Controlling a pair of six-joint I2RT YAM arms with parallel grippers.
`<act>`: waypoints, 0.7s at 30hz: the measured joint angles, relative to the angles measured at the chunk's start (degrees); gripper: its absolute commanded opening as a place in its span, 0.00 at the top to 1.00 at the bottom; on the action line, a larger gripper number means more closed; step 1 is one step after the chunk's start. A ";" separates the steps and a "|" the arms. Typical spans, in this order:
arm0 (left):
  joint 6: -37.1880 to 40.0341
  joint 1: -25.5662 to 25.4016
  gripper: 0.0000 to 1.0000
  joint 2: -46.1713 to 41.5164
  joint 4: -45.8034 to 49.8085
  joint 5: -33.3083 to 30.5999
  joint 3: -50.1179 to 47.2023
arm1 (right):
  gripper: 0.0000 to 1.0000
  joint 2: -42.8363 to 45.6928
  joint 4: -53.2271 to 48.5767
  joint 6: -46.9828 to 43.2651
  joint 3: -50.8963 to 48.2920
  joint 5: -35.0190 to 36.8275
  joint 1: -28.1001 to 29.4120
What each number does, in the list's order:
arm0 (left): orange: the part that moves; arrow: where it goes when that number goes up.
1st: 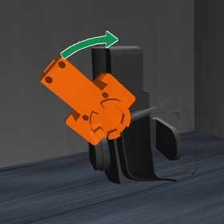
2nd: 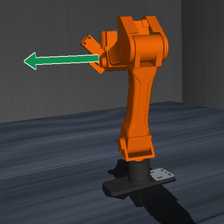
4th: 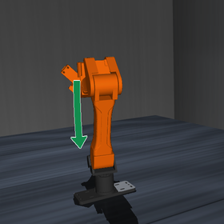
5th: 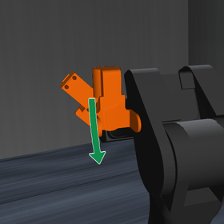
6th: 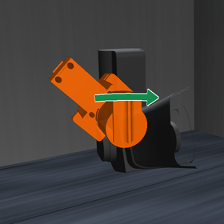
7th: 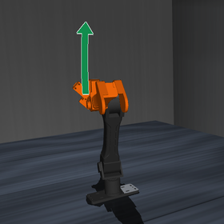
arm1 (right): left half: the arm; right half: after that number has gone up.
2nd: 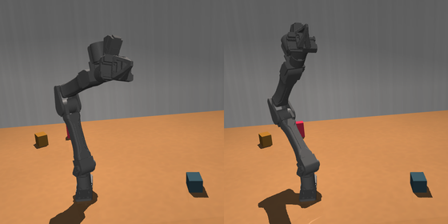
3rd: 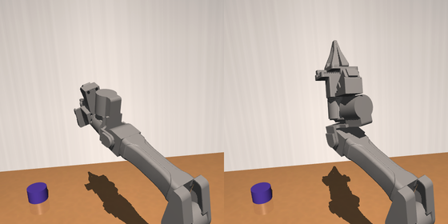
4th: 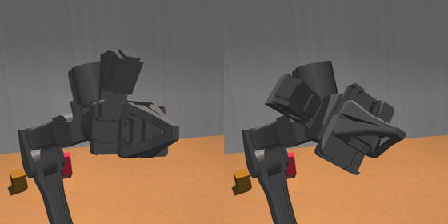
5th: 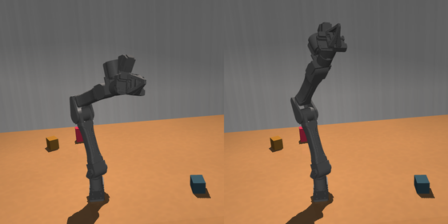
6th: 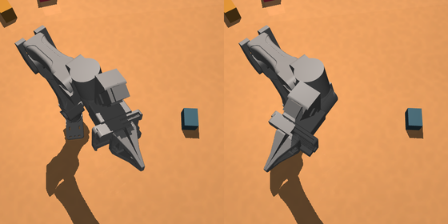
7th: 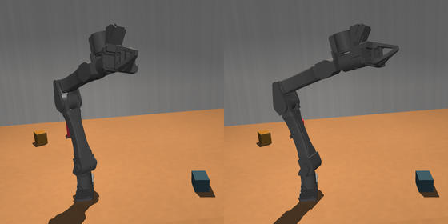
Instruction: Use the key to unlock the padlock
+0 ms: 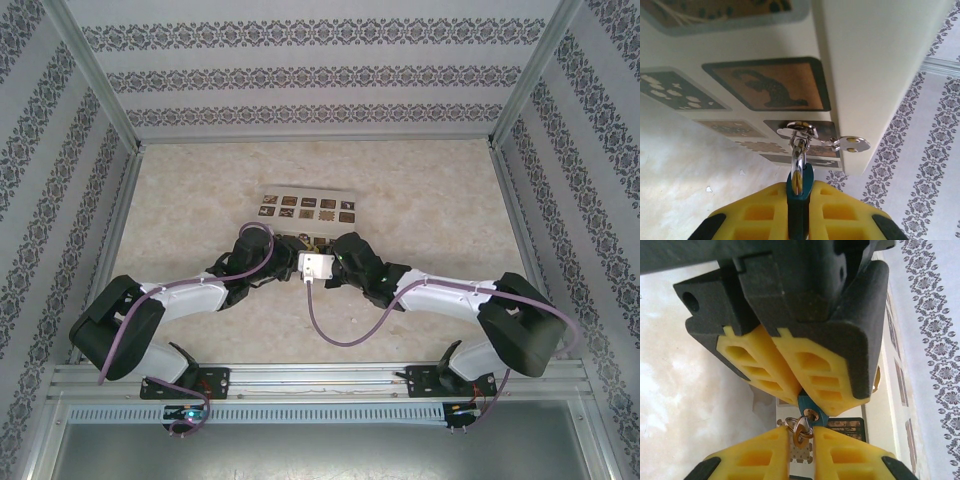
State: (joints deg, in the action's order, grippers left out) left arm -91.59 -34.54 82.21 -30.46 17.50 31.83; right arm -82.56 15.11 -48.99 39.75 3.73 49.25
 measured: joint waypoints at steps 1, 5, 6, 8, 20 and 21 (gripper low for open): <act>0.00 0.00 0.88 0.00 0.00 -0.15 0.00 | 0.87 -0.11 0.17 0.39 0.00 0.00 0.00; 0.00 0.04 0.88 0.00 0.02 -0.90 0.00 | 0.97 -0.55 0.94 1.49 0.00 -0.04 0.00; -0.02 0.04 0.88 0.00 0.02 -1.14 0.00 | 1.00 -0.63 0.96 1.95 0.00 -0.04 0.00; -0.04 0.04 0.88 0.00 0.02 -1.38 0.00 | 1.00 -0.85 1.25 2.60 0.00 -0.09 -0.02; -0.24 0.04 0.89 0.00 0.02 -1.60 -0.22 | 1.00 -1.11 8.48 13.03 -3.65 -1.07 -0.17; -0.24 0.04 0.89 0.00 0.02 -1.51 -0.24 | 1.00 -1.11 9.22 14.36 -4.04 -1.49 -0.33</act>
State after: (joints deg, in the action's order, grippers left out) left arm -91.83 -34.50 82.21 -30.44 15.99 31.59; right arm -83.68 24.34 -34.63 35.70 2.24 48.93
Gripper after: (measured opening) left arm 0.112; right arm 0.048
